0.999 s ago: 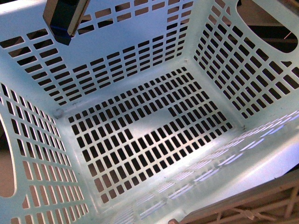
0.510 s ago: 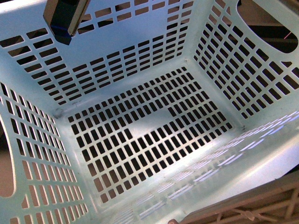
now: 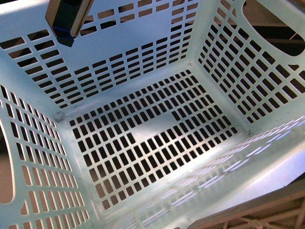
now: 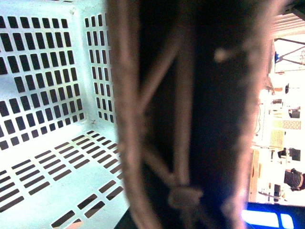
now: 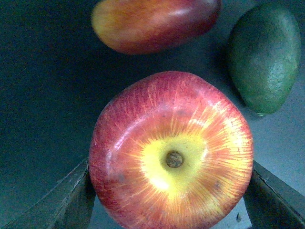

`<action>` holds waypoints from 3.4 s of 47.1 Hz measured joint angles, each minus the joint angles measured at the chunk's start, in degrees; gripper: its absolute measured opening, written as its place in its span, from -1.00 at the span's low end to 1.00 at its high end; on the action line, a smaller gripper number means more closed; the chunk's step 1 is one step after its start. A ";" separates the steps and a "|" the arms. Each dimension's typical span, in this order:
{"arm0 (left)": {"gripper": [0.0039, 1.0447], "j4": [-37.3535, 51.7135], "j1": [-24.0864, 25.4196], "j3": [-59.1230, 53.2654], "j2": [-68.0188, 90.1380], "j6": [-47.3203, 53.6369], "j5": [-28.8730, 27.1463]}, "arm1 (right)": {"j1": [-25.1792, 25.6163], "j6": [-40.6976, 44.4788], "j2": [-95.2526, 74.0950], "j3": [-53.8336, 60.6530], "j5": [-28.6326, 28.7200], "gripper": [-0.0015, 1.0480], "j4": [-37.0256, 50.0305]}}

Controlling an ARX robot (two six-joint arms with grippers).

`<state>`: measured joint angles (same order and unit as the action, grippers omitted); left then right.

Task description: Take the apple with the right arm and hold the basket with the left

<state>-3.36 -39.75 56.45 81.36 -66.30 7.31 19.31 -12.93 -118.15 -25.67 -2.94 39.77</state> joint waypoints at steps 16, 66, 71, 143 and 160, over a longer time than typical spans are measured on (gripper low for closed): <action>-0.91 0.00 0.00 0.00 0.00 0.00 -0.02 | -8.02 -4.22 49.86 4.63 2.08 0.41 -23.71; -0.91 0.00 0.00 0.00 0.00 -0.02 0.02 | -47.71 -15.78 51.12 -7.30 -18.62 0.82 -22.29; -0.91 -0.02 0.00 -0.04 0.07 0.46 0.04 | -46.73 -13.38 58.71 -5.14 -28.83 0.83 -24.98; -0.91 -0.02 0.00 -0.04 0.07 0.13 -0.02 | -19.50 12.61 103.32 24.57 2.80 -0.96 -24.87; -0.91 -0.02 0.00 -0.04 0.07 0.15 -0.07 | -19.50 12.61 110.09 24.55 2.78 -0.96 -32.17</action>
<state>-3.38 -39.75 56.40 81.43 -66.15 7.25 -0.19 -0.32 -8.05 -1.13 -0.16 7.60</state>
